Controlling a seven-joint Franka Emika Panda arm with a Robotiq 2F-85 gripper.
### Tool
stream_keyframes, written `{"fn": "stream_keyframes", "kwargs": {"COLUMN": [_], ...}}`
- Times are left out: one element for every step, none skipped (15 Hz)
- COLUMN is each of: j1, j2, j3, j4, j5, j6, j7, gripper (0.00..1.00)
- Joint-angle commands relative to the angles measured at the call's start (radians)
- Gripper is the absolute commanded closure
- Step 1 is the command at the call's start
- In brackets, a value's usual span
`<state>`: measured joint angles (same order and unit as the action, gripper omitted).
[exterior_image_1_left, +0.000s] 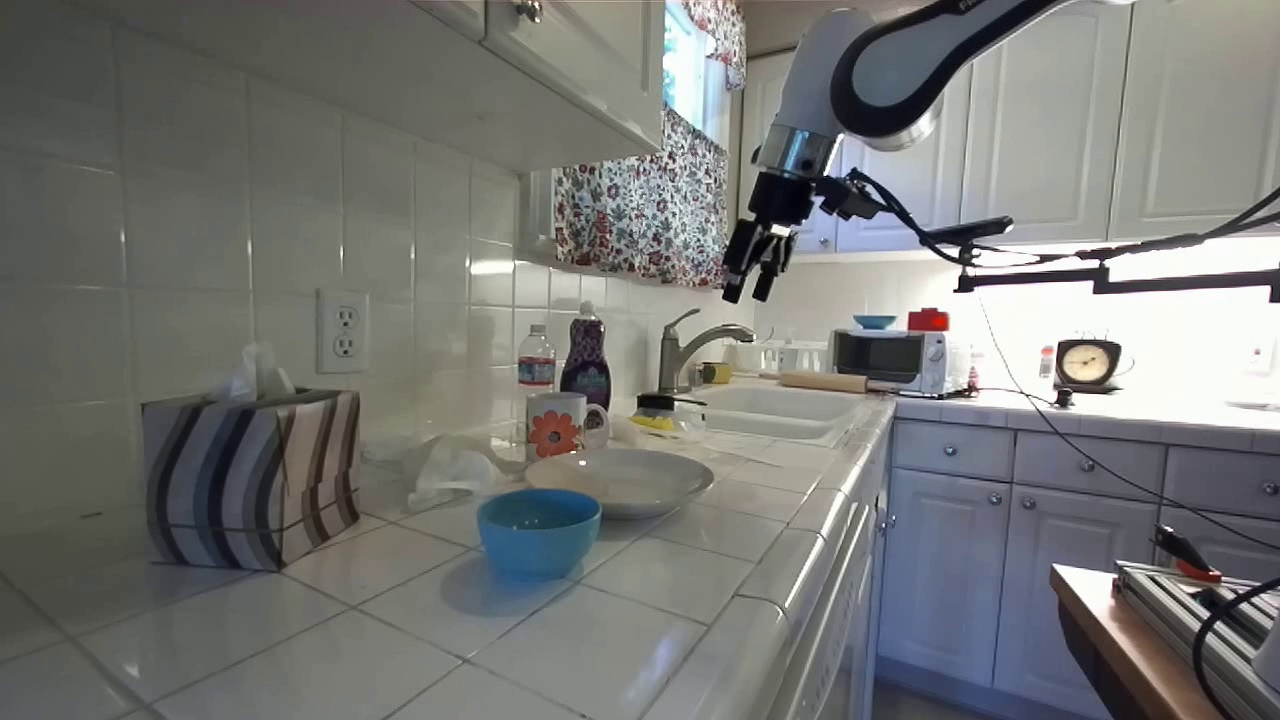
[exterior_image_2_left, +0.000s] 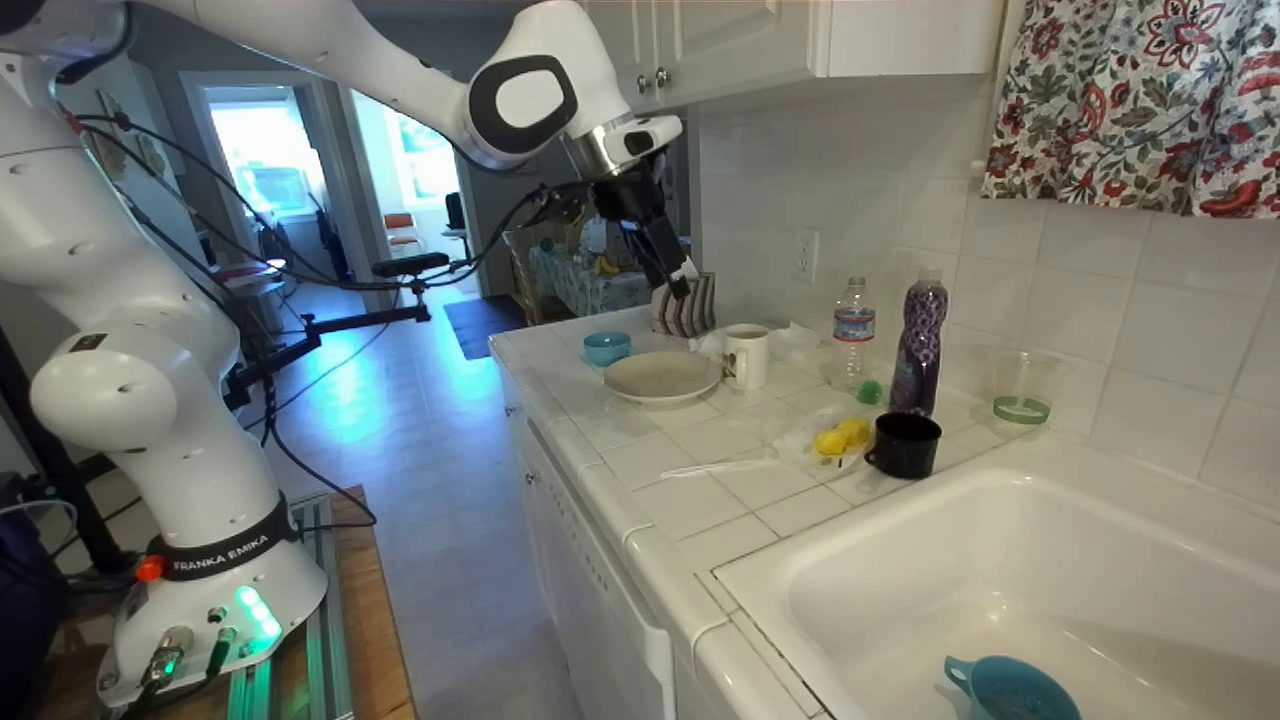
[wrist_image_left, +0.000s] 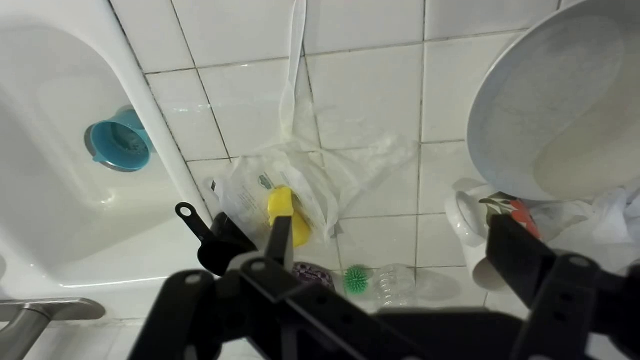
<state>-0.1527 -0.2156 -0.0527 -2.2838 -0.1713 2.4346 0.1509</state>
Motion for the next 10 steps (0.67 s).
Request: {"fn": "stream_keyframes", "kwargs": {"j1": [-0.003, -0.01, -0.025, -0.037, -0.053, -0.069, -0.085, -0.093, -0.096, -0.092], "j2": [0.035, 0.052, 0.077, 0.105, 0.141, 0.171, 0.207, 0.236, 0.267, 0.299], "j3": [0.004, 0.006, 0.01, 0.012, 0.014, 0.016, 0.018, 0.013, 0.006, 0.001], "j4": [0.007, 0.012, 0.019, 0.031, 0.05, 0.07, 0.102, 0.133, 0.172, 0.216], "j5": [-0.031, -0.049, -0.092, -0.136, -0.203, -0.277, -0.363, -0.446, -0.529, -0.599], "j6": [0.072, 0.112, 0.175, 0.23, 0.29, 0.33, 0.366, 0.39, 0.404, 0.412], "j7": [0.056, 0.08, 0.116, 0.156, 0.199, 0.253, 0.312, 0.367, 0.419, 0.464], "gripper": [0.0, 0.0, 0.0, 0.0, 0.0, 0.0, 0.0, 0.0, 0.0, 0.0]}}
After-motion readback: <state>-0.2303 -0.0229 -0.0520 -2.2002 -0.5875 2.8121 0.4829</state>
